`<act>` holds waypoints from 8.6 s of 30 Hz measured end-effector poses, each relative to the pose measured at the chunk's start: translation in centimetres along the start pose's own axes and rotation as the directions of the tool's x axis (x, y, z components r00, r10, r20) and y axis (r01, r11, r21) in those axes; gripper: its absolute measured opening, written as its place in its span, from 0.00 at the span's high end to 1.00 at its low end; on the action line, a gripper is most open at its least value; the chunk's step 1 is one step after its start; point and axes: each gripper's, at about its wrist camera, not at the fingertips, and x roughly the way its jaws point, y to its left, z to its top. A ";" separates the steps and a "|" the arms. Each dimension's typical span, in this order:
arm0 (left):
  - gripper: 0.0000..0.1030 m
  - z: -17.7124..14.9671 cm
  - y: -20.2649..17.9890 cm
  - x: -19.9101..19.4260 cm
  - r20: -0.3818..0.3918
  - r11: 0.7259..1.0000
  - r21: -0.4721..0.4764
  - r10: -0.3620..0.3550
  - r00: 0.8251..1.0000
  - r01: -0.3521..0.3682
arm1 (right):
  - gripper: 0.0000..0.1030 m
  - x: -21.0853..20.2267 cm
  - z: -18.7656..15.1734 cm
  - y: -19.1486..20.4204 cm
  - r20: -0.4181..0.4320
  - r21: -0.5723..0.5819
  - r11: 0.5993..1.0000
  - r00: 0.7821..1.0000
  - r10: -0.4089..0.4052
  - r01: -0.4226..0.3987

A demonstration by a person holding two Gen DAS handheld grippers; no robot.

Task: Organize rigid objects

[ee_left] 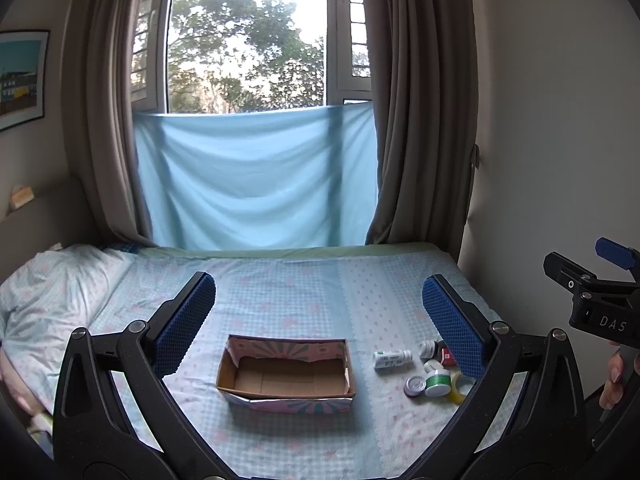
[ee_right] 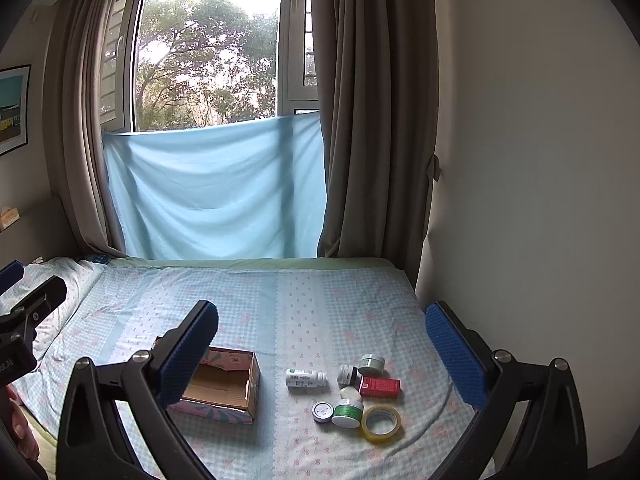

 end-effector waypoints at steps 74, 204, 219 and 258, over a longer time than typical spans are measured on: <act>0.04 -27.8 -22.8 51.2 -0.811 0.567 0.478 -0.010 0.585 0.671 | 0.00 36.5 -31.6 -17.2 -0.807 0.520 0.634 0.572 0.145 0.573; 0.00 -23.2 17.8 50.0 -0.851 0.978 0.012 -0.100 0.516 0.209 | 0.00 46.7 -24.8 25.3 -0.884 0.110 0.954 0.412 0.221 -0.278; 0.00 -19.7 17.4 45.2 -0.802 0.978 0.035 -0.096 0.590 0.206 | 0.00 42.9 -21.6 23.4 -0.857 0.096 0.966 0.474 0.203 -0.240; 0.00 -10.3 5.0 20.2 -0.578 0.964 0.019 -0.205 0.790 0.264 | 0.00 17.4 -10.8 1.7 -0.590 0.051 0.998 0.807 -0.004 0.043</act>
